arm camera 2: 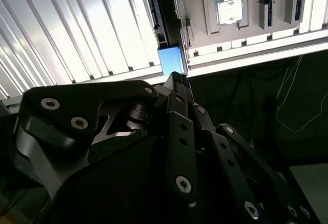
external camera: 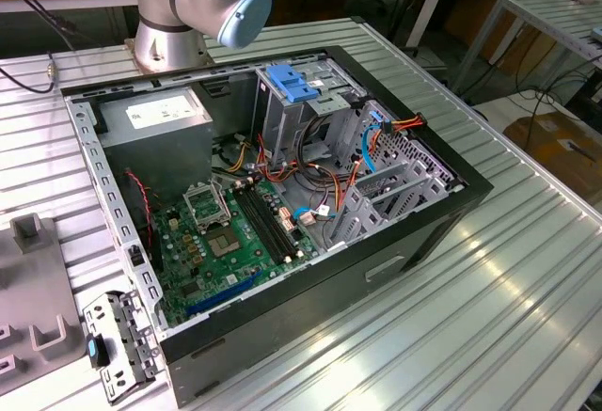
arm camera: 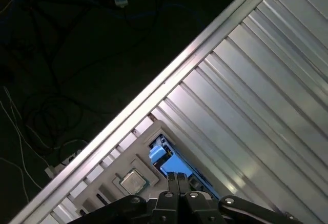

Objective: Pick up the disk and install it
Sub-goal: 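Pick up the disk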

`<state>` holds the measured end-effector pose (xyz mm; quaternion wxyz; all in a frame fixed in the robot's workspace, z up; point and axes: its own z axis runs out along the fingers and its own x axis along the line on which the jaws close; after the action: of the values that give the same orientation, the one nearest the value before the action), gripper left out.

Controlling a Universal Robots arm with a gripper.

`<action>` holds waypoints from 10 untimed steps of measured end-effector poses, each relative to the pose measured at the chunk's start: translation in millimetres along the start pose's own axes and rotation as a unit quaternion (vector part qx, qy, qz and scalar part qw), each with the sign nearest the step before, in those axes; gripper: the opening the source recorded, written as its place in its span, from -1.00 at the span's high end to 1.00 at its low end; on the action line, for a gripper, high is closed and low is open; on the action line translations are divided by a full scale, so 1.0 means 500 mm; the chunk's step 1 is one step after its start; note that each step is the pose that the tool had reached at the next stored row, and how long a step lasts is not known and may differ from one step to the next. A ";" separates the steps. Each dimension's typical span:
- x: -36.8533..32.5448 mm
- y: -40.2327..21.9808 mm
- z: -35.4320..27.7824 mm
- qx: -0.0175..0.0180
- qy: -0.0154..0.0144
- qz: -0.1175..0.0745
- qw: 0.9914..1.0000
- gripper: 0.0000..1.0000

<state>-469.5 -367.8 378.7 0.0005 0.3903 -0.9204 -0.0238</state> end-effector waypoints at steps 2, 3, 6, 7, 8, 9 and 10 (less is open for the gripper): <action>0.000 0.000 0.000 0.000 0.001 -0.019 1.000 0.79; 0.000 0.000 0.000 -0.001 0.001 -0.028 1.000 0.79; 0.000 0.000 0.000 -0.001 0.002 -0.056 0.998 0.79; 0.000 0.000 0.000 -0.001 0.003 -0.067 0.998 0.79; 0.000 0.000 0.000 -0.001 0.003 -0.075 0.997 0.79; 0.000 0.000 0.000 -0.002 0.004 -0.085 0.996 0.79; 0.000 0.000 0.000 -0.002 0.004 -0.100 0.995 0.79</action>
<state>-469.4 -367.9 378.6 0.0029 0.4800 -0.8769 -0.0236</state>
